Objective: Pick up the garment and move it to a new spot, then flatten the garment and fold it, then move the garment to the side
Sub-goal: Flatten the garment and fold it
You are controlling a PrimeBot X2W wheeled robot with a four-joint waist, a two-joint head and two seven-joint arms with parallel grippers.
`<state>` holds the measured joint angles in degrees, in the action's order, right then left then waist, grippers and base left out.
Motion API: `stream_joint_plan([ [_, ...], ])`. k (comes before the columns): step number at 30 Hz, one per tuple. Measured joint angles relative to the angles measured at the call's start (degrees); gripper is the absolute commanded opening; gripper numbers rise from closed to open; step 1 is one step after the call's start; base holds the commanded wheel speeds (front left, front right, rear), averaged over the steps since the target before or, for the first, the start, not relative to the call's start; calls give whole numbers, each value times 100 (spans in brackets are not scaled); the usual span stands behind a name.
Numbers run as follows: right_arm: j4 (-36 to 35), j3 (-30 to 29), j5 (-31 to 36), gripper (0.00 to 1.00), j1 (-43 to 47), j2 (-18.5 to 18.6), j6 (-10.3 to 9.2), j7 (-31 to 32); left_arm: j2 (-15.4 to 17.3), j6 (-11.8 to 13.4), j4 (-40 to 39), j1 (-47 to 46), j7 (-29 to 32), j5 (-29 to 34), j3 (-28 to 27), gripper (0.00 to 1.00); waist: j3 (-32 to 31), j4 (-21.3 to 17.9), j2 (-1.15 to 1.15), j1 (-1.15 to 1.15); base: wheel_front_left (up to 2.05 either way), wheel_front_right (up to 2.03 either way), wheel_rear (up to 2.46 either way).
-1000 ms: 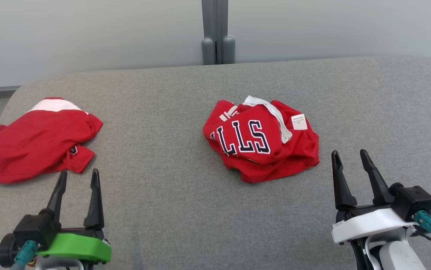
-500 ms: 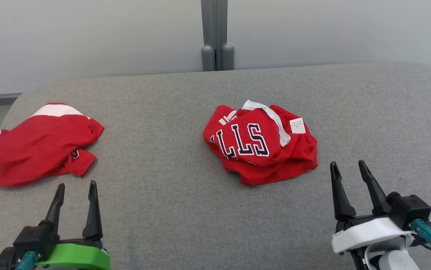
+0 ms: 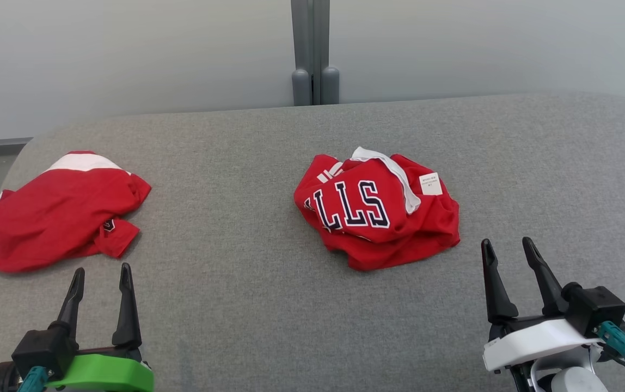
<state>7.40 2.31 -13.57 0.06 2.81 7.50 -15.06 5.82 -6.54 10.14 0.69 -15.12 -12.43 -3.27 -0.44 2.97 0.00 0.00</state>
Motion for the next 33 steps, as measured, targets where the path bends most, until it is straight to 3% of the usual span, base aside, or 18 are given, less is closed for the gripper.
stream_joint_plan([
  [33, 57, 43, 53, 100, 8, 0, 0, 0, -59, -76, 75, -15, 0, 183, -91, 100, 50, -35, 0, 0, 0, 0, 0],
])
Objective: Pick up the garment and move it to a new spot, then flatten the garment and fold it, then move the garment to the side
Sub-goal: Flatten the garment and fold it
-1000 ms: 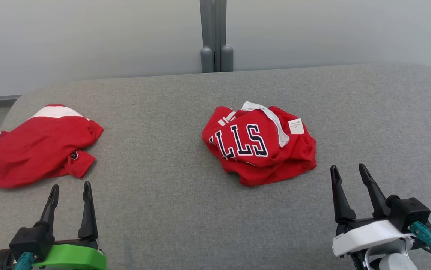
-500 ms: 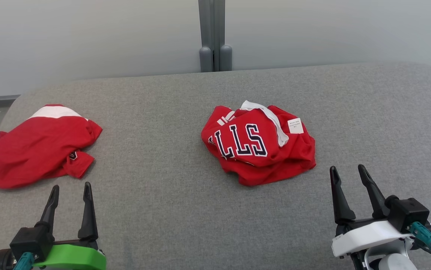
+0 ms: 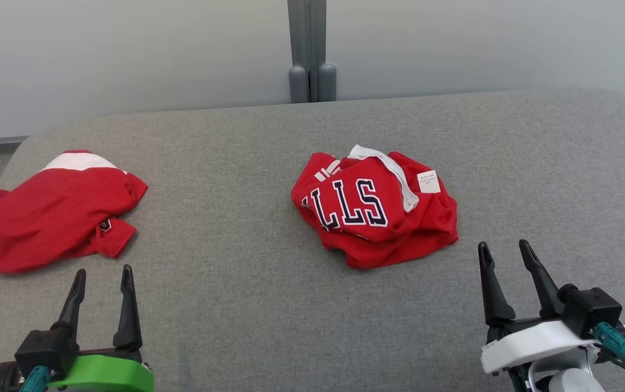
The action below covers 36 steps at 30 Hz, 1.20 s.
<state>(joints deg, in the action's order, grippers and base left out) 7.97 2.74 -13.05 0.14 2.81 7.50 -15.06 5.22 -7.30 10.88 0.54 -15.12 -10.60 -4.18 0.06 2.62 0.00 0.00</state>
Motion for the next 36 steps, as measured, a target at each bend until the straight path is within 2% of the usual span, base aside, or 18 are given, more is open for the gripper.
stream_joint_plan([
  [36, 90, 40, -27, 100, -5, 0, 0, 0, -19, -8, 53, -3, 0, 16, -14, 100, -115, -13, 0, 0, 0, 0, 0],
])
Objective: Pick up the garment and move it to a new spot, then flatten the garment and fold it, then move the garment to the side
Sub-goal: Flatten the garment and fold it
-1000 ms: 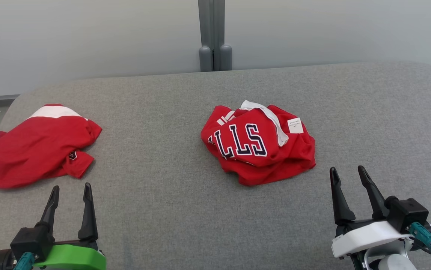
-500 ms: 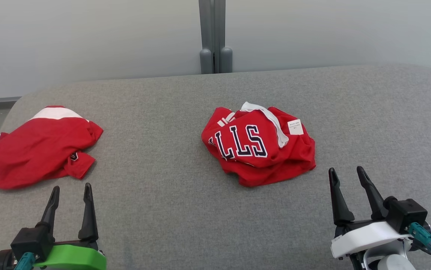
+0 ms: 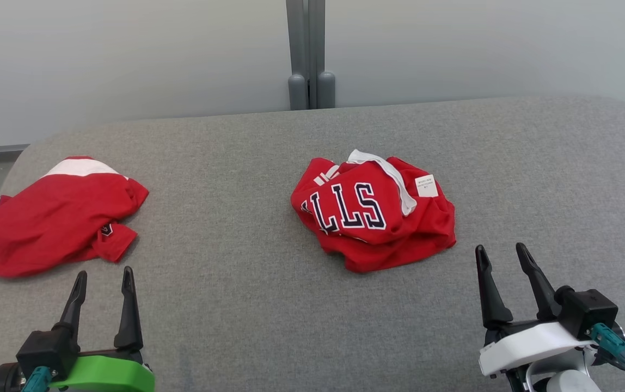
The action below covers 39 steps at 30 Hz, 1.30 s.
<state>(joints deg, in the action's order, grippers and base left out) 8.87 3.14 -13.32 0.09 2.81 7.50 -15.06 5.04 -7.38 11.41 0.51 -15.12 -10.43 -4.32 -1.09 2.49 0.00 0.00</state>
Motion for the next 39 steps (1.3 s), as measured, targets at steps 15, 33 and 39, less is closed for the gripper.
stream_joint_plan([
  [15, 9, 41, -1, 100, -18, 0, 0, 0, 70, 0, 111, -291, 0, -73, 423, 100, 97, -29, 0, 0, 0, 0, 0],
  [33, -93, 113, -132, 100, -524, 2, 0, 0, 547, -1, 1408, -3380, 116, -822, 2454, 100, 780, -773, 0, 0, 0, 0, 0],
  [39, -153, 141, -278, 100, -684, 3, 0, 0, 716, -1, 1867, -4323, 370, -1106, 3344, 100, 1128, -1134, 0, -1, 0, 0, 0],
])
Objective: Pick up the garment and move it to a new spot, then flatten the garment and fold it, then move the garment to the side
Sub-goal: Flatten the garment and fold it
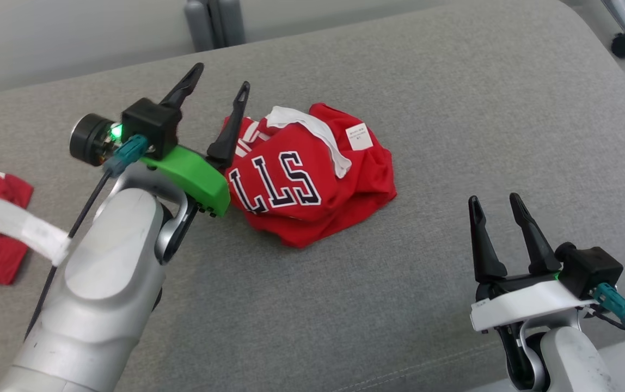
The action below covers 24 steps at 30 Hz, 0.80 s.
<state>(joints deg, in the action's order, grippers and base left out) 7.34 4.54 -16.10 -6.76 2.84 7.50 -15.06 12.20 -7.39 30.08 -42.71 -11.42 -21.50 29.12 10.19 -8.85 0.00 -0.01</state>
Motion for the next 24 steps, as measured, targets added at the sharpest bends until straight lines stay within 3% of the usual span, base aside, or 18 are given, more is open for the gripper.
stream_joint_plan([
  [12, -13, 119, -215, 100, -183, 2, 0, 0, 285, -2, 1140, -993, 844, -762, 1513, 100, 463, -719, 0, 0, 0, 0, 0],
  [22, -26, 127, -282, 100, -208, -1, 0, 0, 310, -9, 1945, -1058, 1203, -1402, 2031, 100, 630, -1008, 0, 0, 0, 0, 0],
  [23, -26, 127, -289, 100, -209, 2, -1, 0, 305, -9, 1941, -1058, 1191, -1448, 2104, 51, 637, -1011, 0, 0, 0, 0, 0],
  [24, -31, 131, -291, 100, -212, 2, 0, 0, 302, -10, 1933, -1060, 1134, -1478, 2158, 27, 639, -1011, 0, 0, 0, 0, 0],
])
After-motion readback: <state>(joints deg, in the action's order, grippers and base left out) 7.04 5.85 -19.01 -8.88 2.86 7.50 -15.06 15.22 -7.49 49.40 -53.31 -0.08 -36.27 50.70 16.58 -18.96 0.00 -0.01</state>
